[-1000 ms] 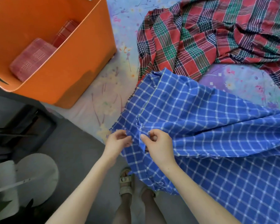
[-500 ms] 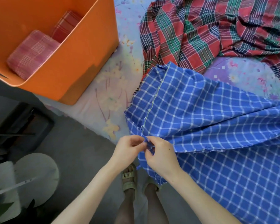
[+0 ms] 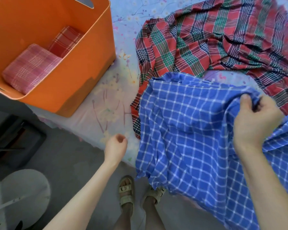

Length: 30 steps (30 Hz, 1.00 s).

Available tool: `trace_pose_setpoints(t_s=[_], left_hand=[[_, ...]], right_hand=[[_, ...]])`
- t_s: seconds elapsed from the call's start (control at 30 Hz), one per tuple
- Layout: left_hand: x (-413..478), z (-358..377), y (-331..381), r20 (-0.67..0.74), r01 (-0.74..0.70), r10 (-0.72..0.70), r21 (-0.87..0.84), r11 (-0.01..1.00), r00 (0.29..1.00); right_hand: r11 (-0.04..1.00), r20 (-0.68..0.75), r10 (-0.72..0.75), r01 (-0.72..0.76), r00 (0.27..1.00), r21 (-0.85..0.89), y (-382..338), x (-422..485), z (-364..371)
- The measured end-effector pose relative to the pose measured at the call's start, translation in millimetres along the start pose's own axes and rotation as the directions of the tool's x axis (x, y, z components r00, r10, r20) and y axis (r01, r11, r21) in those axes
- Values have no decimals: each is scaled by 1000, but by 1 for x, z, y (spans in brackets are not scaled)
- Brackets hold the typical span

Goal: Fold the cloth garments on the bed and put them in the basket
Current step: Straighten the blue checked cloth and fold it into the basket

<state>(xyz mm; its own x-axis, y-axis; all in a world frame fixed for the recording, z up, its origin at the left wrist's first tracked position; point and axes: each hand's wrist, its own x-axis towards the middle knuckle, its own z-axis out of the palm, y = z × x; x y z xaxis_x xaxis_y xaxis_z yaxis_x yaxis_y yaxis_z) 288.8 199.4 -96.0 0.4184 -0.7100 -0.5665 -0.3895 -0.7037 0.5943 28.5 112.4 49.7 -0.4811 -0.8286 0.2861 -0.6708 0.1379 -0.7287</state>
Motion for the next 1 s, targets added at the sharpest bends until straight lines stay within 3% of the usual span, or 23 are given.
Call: trace_pose_setpoints(t_s=[0.13, 0.23, 0.33, 0.4, 0.47, 0.53, 0.57, 0.63, 0.7, 0.77, 0.87, 1.0], left_hand=[[5, 33, -4, 131, -14, 1, 103, 995, 991], [2, 55, 0, 214, -30, -19, 222, 975, 977], [-4, 72, -4, 152, -82, 34, 321, 943, 988], [-7, 79, -7, 181, -69, 25, 238, 969, 983], [-8, 77, -4, 282, 117, -105, -26, 993, 954], [-13, 66, 2, 461, 446, -275, -315, 838, 843], [-18, 57, 5, 551, 554, -299, -382, 740, 779], [-24, 39, 6, 641, 626, -258, -449, 638, 723], [-27, 22, 4, 665, 628, -196, -505, 593, 720], [-27, 6, 1, 667, 591, -168, -479, 649, 726], [-19, -15, -9, 679, 482, -160, -317, 817, 717], [-10, -55, -32, 643, 350, -209, -98, 932, 737]], right_hand=[[982, 143, -188, 190, 972, 0, -9, -33, 18], [983, 194, -182, 176, 964, 49, -2, -49, 24], [987, 267, -160, 148, 950, 62, 7, -60, 26], [989, 281, -149, 142, 948, 43, 13, -63, 24], [990, 285, -140, 136, 948, 35, 20, -63, 22], [991, 294, -135, 130, 946, 37, 24, -65, 21], [990, 298, -139, 134, 944, 37, 25, -66, 20], [989, 300, -150, 146, 942, 38, 26, -70, 21], [990, 309, -139, 129, 941, 54, 26, -73, 22], [991, 336, -127, 109, 933, 72, 25, -77, 23], [992, 412, -126, 101, 903, 82, 20, -87, 29], [978, 560, -206, 182, 803, 99, 11, -111, 39]])
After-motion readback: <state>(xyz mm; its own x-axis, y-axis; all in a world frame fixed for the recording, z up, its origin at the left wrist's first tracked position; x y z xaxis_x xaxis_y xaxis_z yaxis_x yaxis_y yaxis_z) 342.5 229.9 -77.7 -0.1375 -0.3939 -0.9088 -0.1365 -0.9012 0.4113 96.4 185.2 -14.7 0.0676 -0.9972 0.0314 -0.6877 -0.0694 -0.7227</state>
